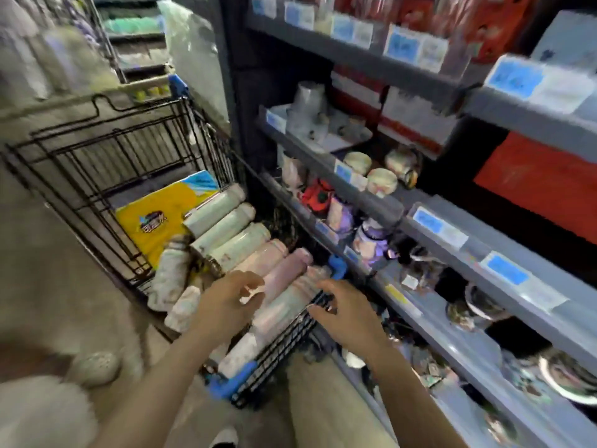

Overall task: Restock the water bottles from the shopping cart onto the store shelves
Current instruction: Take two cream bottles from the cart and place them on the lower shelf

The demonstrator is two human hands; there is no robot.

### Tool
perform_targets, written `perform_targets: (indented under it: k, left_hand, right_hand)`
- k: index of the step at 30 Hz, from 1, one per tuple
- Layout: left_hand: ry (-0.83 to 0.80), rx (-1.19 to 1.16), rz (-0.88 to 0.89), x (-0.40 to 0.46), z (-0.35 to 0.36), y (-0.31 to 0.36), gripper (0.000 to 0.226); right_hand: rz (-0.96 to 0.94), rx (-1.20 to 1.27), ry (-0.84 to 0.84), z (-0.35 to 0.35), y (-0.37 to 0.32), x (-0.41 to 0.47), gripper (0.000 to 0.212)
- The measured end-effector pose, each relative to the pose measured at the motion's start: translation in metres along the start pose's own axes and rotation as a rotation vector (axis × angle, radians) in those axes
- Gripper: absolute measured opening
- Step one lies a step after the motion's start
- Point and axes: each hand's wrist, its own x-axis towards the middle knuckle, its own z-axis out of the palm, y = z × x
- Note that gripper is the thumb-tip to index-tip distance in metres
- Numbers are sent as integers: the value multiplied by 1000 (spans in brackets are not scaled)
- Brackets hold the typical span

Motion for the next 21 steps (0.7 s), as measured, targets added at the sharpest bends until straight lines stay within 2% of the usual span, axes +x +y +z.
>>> perform_targets:
  k: [6, 10, 15, 18, 21]
  left_hand:
    - [-49, -15, -138, -10, -24, -50, 15]
    - [-79, -64, -130, 10, -34, -85, 10]
    - [-76, -87, -124, 71, -39, -136, 20]
    - [-109, -86, -109, 118, -48, -176, 26]
    - [-87, -20, -63, 172, -54, -218, 32]
  right_hand:
    - [78, 38, -130, 55, -20, 26, 40]
    - [153, 1, -171, 78, -31, 47, 37]
    - [315, 37, -107, 111, -48, 88, 46]
    - [413, 26, -17, 135, -69, 121, 44]
    - [473, 50, 36, 160, -95, 156, 46]
